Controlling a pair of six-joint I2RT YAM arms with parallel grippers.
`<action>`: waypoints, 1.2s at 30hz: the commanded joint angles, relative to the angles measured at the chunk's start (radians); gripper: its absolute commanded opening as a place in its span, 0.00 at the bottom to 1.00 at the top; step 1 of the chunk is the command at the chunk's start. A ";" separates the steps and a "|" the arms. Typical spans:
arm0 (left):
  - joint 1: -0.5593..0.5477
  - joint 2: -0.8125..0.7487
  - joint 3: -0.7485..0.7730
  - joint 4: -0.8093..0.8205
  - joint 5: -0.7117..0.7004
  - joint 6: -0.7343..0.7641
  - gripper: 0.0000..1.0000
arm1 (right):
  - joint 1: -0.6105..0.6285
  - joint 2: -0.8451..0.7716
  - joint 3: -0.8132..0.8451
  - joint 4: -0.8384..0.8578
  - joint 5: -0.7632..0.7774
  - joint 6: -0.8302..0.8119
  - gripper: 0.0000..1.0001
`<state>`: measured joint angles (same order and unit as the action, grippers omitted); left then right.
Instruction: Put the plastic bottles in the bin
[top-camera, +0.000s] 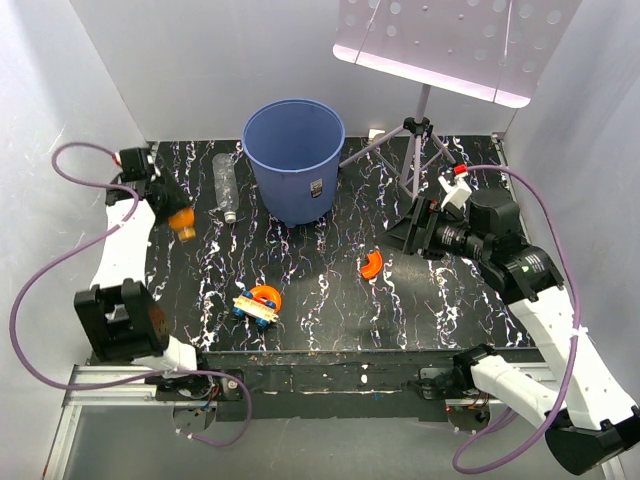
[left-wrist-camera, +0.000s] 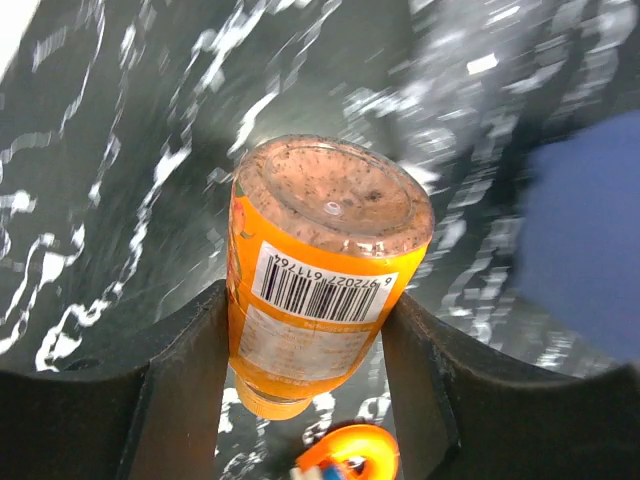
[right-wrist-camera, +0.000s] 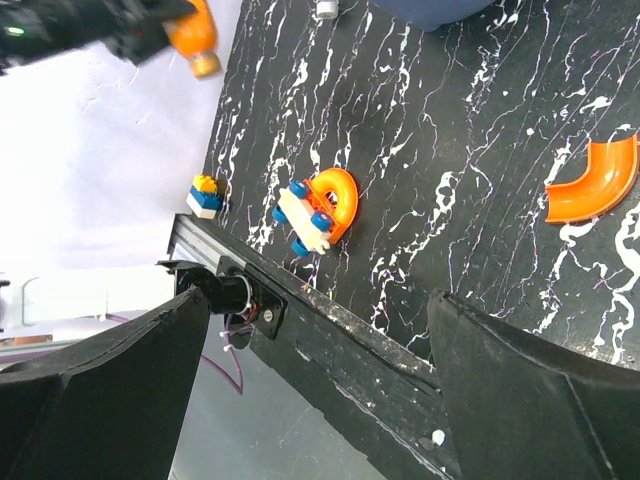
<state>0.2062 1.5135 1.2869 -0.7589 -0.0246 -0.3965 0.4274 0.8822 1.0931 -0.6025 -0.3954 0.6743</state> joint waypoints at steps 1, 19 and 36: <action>-0.144 -0.159 0.220 0.013 0.046 -0.016 0.00 | 0.002 -0.031 -0.013 0.032 0.004 -0.010 0.95; -0.518 0.318 0.876 0.124 0.120 -0.133 0.04 | 0.001 -0.126 -0.027 -0.058 0.062 -0.007 0.95; -0.463 0.119 0.715 0.043 -0.164 -0.025 0.98 | -0.001 -0.008 0.011 -0.031 0.033 -0.028 0.95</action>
<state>-0.3069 1.7893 2.0861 -0.6815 -0.0502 -0.4702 0.4274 0.8703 1.0706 -0.6781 -0.3435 0.6662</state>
